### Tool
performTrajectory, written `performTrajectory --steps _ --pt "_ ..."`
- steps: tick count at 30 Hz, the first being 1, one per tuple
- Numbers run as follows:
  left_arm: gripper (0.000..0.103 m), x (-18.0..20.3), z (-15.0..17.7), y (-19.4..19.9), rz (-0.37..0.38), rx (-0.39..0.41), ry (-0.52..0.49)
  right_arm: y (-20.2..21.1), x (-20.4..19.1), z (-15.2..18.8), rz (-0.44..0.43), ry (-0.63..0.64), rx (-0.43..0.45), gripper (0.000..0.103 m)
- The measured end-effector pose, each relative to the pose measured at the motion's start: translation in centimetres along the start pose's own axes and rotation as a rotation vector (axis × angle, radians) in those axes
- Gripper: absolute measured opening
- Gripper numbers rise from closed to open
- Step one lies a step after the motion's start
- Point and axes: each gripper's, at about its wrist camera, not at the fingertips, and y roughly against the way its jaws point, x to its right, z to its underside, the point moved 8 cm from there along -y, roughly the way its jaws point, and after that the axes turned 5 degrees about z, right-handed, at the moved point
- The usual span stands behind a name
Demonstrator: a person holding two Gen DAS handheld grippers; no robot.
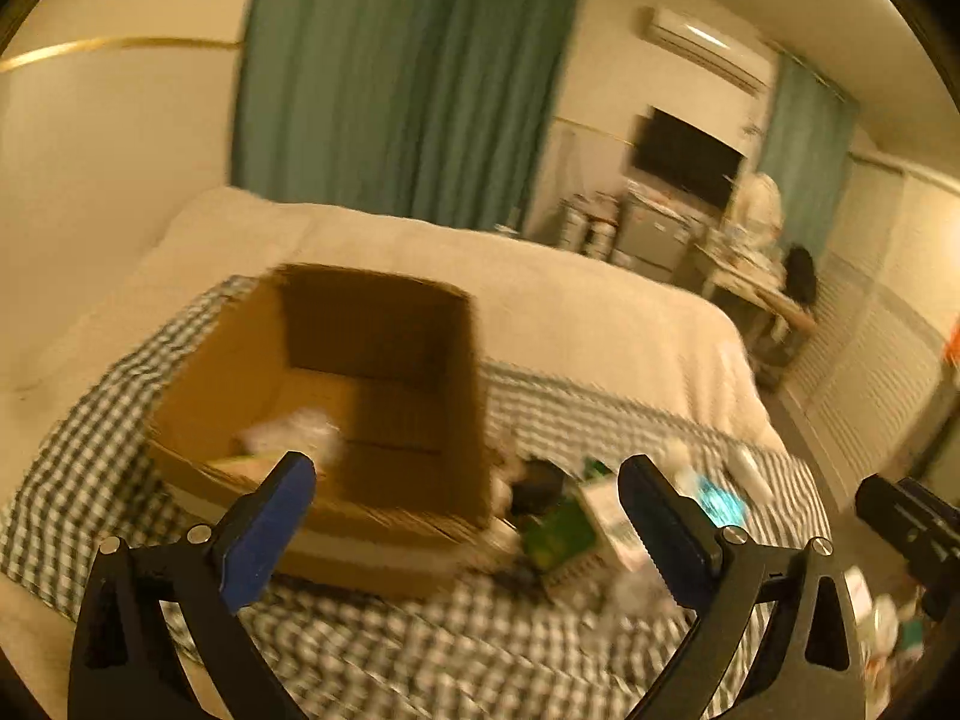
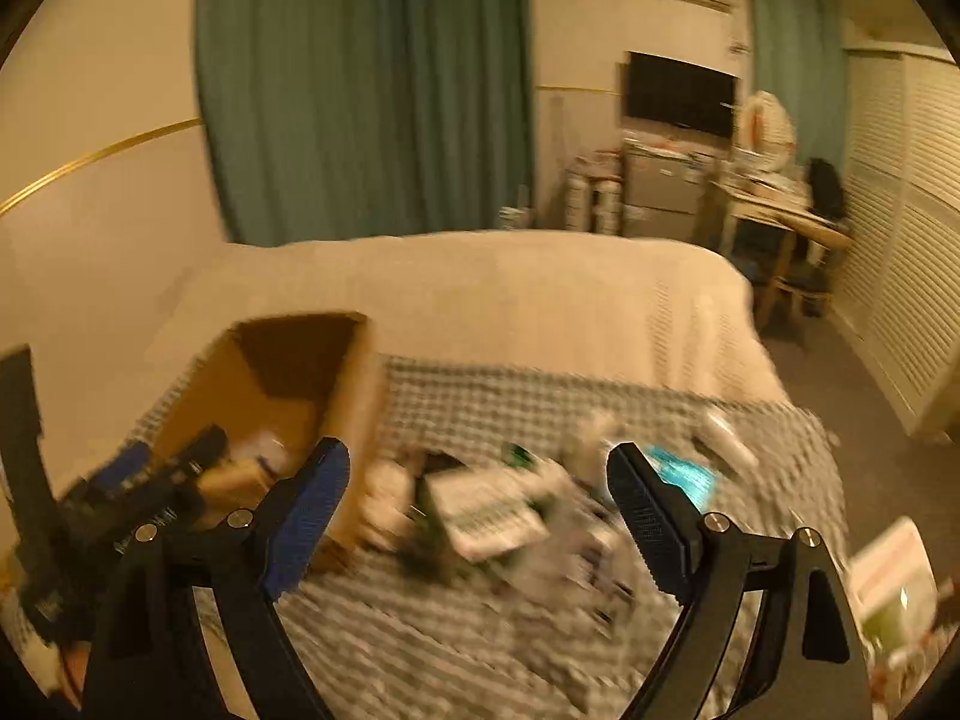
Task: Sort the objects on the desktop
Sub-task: 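Move both tools back over the items on the bed, then grasp the green medicine box with left tool while right tool grasps the black hair tie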
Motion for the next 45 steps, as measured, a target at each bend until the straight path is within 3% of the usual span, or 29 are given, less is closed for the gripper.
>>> performTrajectory --steps 4,11,17,20,23,29,32,39,41,44,45 --pt "0.103 3.7 3.5 -0.7 0.033 -0.061 -0.046 1.8 6.6 5.2 0.061 -0.089 -0.047 0.088" --pt "0.103 7.3 8.1 -2.5 0.065 -0.129 -0.062 2.3 10.3 8.7 0.107 -0.108 -0.073 0.088" --pt "0.103 8.1 10.5 -4.6 0.039 -0.166 -0.069 0.8 11.9 11.2 0.105 -0.11 -0.111 0.088" --pt "0.103 8.1 11.3 -6.1 0.028 -0.189 -0.05 -1.1 12.2 12.3 0.09 -0.118 -0.116 0.087" --pt "0.103 8.3 11.6 -7.0 0.02 -0.19 -0.037 -3.4 12.1 13.4 0.055 -0.145 -0.159 0.072" --pt "0.103 9.6 11.5 -10.2 -0.015 -0.191 -0.063 -8.2 12.4 14.7 0.046 -0.209 -0.202 0.069" --pt "0.103 9.7 12.0 -11.6 -0.011 -0.197 -0.046 -10.8 12.7 16.1 0.063 -0.196 -0.25 0.062" --pt "0.103 10.4 12.2 -12.7 -0.07 -0.109 -0.086 -14.7 14.1 18.3 0.06 -0.249 -0.299 0.061" --pt "0.103 10.5 12.3 -13.5 -0.072 -0.129 -0.068 -15.6 14.0 18.6 0.066 -0.233 -0.308 0.06" --pt "0.103 10.6 12.6 -14.5 -0.053 -0.157 -0.023 -16.9 13.8 18.7 0.049 -0.232 -0.324 0.053" --pt "0.103 10.5 12.6 -14.8 -0.067 -0.151 -0.015 -17.7 14.0 18.7 0.06 -0.218 -0.333 0.044"
